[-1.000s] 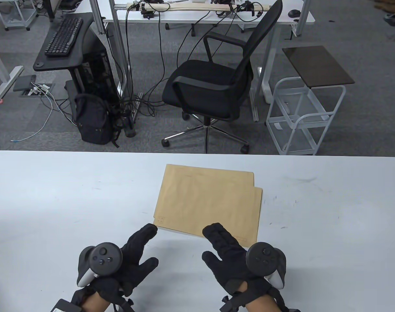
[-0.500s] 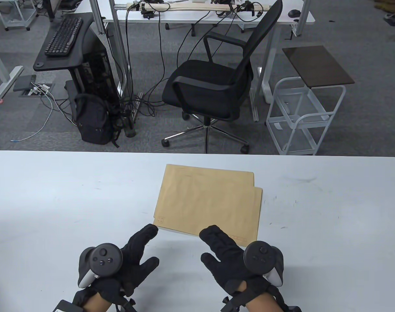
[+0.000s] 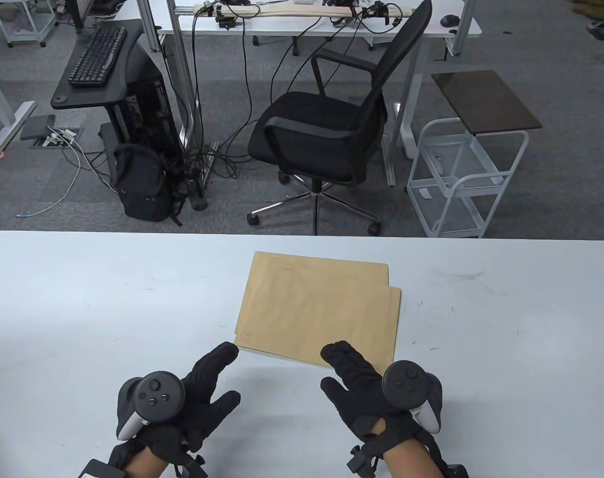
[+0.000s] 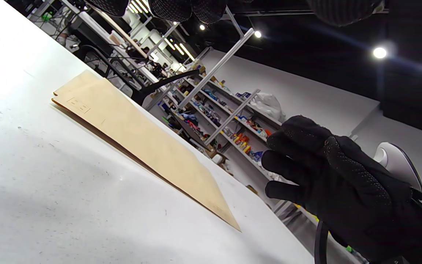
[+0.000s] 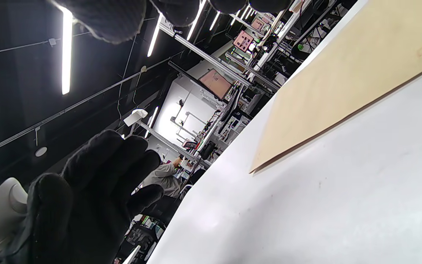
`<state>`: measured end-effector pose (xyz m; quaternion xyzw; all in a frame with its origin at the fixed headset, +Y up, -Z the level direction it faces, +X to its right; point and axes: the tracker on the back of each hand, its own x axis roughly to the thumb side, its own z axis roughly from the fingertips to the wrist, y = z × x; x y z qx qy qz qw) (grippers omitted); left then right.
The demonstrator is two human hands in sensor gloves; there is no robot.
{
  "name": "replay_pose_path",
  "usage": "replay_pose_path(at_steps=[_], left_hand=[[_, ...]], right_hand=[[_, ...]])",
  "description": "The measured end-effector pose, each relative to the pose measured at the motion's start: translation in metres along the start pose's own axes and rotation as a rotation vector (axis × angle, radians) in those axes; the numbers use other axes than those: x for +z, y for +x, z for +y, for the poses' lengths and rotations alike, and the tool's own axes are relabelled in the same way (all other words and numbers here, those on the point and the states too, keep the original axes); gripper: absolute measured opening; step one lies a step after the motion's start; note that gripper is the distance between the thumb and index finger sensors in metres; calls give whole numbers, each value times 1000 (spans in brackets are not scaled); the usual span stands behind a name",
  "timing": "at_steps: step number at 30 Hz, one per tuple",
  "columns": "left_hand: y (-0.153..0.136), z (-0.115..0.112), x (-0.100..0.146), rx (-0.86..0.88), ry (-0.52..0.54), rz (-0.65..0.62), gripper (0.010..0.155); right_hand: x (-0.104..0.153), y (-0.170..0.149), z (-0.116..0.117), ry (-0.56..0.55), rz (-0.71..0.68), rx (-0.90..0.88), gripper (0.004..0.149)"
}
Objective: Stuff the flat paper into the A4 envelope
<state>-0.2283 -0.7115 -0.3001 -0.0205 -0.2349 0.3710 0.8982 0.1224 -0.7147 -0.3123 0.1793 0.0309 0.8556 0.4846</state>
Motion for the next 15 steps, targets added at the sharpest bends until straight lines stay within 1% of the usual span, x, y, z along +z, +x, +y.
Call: replay_pose_path(at_steps=[15], left_hand=[[-2, -4, -1, 2, -18, 11, 85]], right_hand=[[1, 6, 3, 22, -19, 11, 63]])
